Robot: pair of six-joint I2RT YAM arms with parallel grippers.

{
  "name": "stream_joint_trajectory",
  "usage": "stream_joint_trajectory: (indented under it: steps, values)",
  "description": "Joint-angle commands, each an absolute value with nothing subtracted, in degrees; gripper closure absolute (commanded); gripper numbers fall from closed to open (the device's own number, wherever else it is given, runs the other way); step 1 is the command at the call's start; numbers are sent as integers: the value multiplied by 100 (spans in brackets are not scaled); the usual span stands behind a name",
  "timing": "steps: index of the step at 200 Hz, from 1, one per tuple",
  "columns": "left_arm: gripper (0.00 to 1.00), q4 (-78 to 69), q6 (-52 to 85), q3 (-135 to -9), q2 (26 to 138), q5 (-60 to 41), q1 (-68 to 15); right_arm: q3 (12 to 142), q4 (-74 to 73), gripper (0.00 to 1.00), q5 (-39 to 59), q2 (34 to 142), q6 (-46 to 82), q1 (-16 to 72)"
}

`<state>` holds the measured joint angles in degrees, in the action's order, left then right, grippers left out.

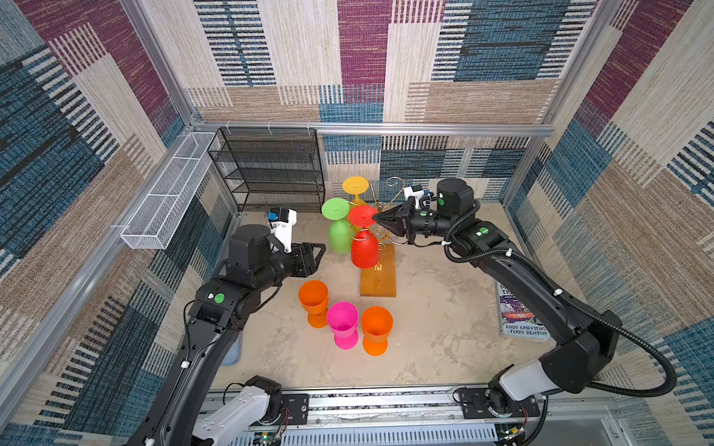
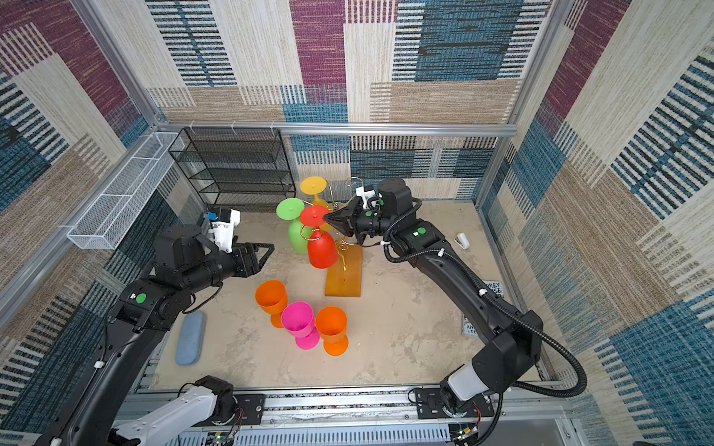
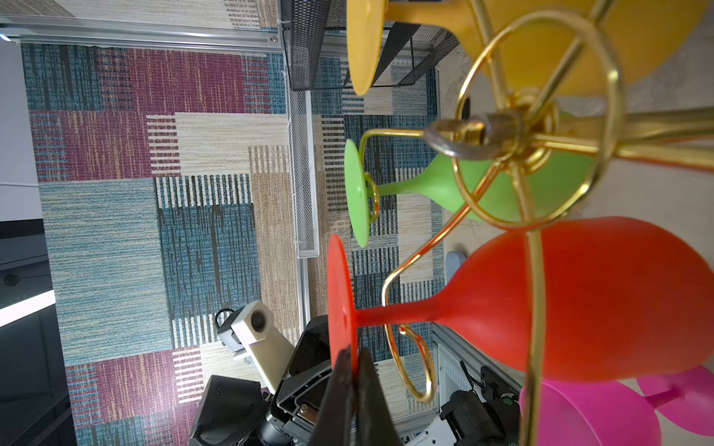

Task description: Take the wine glass off the wine glass rack

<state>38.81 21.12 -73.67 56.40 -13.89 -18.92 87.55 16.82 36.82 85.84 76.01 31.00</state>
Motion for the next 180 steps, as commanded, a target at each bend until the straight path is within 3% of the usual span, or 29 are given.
stream_joint_trajectory:
  steps: [1, 180]
  values:
    - [41, 3718, 2188, -7372, 5640, -1459, -1886, 8698, 1539, 100, 3569, 8476, 7585, 3103]
    - [41, 3783, 2175, -7648, 5988, -1516, -1872, 7018, 812, 100, 3795, 7028, 7792, 2982]
